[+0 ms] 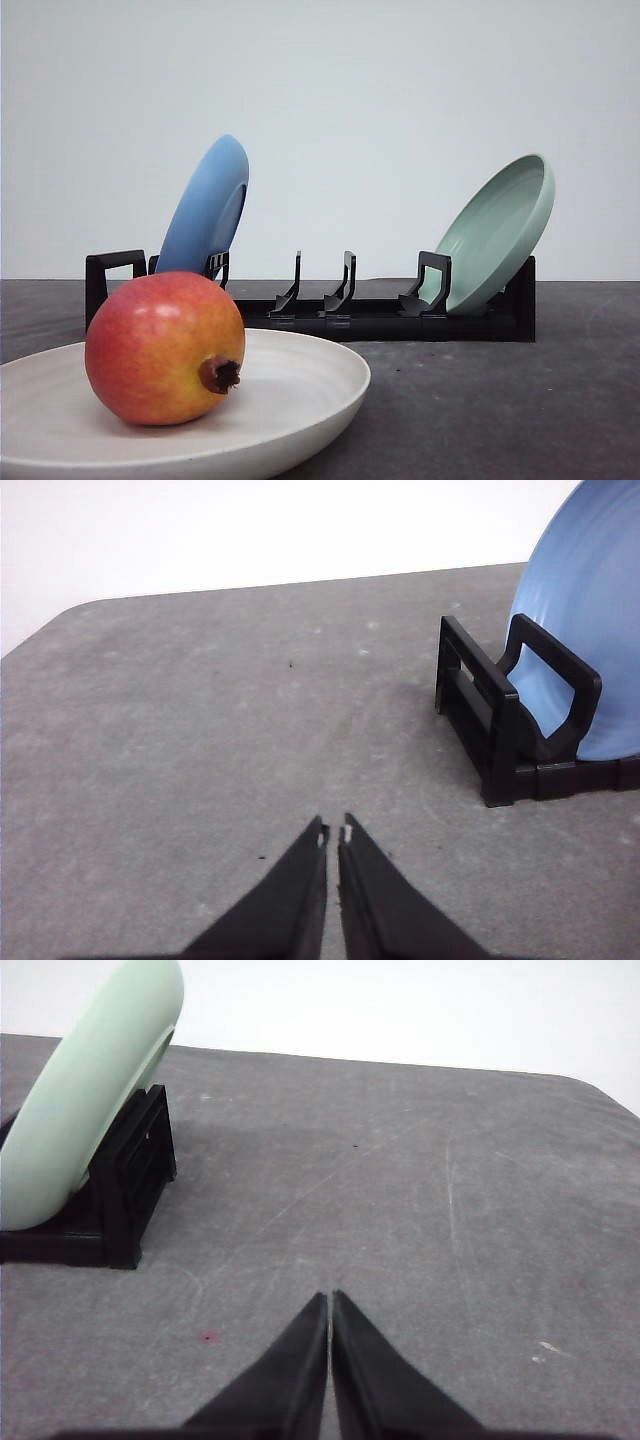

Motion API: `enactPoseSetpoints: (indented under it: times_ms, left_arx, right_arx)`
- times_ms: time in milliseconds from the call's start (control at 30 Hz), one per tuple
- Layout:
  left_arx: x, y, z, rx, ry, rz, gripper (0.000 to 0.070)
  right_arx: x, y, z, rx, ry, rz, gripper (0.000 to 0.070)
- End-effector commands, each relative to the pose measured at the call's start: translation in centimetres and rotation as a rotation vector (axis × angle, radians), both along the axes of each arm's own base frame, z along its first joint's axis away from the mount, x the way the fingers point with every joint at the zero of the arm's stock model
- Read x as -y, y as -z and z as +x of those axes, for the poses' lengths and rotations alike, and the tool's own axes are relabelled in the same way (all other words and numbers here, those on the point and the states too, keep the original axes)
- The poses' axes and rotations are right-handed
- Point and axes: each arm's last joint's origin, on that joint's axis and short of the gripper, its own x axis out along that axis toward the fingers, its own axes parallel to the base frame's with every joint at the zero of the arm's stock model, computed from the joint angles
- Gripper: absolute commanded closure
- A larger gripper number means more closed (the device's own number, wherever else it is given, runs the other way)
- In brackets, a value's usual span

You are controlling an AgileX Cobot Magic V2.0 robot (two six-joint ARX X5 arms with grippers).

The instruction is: Place pomegranate in white plate

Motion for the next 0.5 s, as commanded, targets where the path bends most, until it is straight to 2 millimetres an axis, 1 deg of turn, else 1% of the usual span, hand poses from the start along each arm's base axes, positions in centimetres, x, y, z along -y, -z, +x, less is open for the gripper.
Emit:
enactPoseSetpoints:
  times_ms: [0,467]
  left_arx:
    - [0.0,0.38,0.04,-0.013,0.004,0.003,0.07]
    - [0.0,0.38,0.04,-0.012,0.004,0.003,0.07]
  right_arx:
    - [0.02,0.01,0.03,0.009,0.001,-0.004,0.07]
    - [0.02,0.01,0.03,0.009,0.001,-0.004,0.07]
